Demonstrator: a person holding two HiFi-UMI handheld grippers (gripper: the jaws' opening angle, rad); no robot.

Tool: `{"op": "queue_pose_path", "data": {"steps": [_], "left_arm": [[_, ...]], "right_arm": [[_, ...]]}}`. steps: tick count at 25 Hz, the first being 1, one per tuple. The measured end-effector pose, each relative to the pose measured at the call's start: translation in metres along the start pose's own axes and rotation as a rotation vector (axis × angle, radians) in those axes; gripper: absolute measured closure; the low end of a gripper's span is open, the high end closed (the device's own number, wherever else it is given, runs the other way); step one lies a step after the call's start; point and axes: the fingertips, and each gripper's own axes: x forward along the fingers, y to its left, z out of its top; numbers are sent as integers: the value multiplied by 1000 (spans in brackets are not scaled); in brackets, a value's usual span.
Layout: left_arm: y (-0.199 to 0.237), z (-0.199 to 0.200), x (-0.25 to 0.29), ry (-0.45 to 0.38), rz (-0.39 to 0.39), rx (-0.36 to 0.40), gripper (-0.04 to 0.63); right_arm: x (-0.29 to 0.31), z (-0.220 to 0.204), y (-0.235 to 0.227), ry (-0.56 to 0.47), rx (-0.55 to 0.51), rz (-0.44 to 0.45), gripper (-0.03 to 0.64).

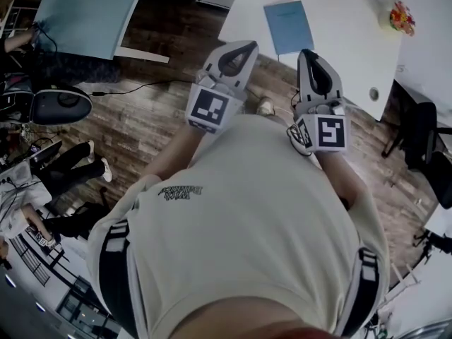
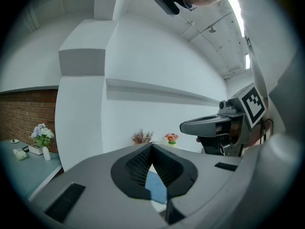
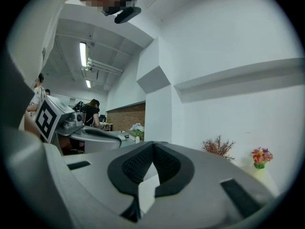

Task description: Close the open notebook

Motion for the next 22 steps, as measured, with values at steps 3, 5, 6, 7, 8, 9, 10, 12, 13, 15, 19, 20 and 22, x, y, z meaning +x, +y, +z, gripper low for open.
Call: {"op": "queue_pose_path", "data": {"steps": [3, 5, 6, 7, 8, 9, 10, 12, 13, 15, 19, 20, 22], "left_arm": [[2, -5, 0, 15, 0, -2, 581], [2, -5, -1, 14, -3, -1, 581], [2, -6, -2, 13, -6, 1, 581], [2, -7, -3, 11, -10, 5, 581], [3, -7, -3, 10, -14, 11, 581], [3, -8, -4, 8, -17, 16, 581], [4, -8, -4, 8, -20, 18, 581], [5, -8, -5, 9, -23, 19, 581], [5, -9, -4, 10, -24, 20, 581], [5, -9, -3, 12, -25, 22, 581], [4, -11, -3, 18, -26, 22, 581], [4, -11, -3, 20, -24, 18, 581], [5, -10, -2, 22, -23, 16, 581]], "right_arm": [[2, 0, 3, 3, -9, 11, 615], [3, 2, 8, 3, -28, 24, 615], [4, 3, 11, 2, -34, 28, 615], [5, 4, 13, 2, -37, 32, 615], [5, 5, 16, 0, -37, 35, 615], [6, 6, 18, -2, -35, 38, 615], [7, 7, 20, -3, -33, 41, 615], [8, 7, 24, 0, -28, 48, 615], [9, 6, 25, 3, -28, 53, 615], [10, 5, 26, 11, -28, 61, 615], [11, 4, 27, 16, -26, 67, 615], [12, 5, 27, 16, -26, 67, 615], [13, 7, 26, 12, -27, 68, 615]]}}
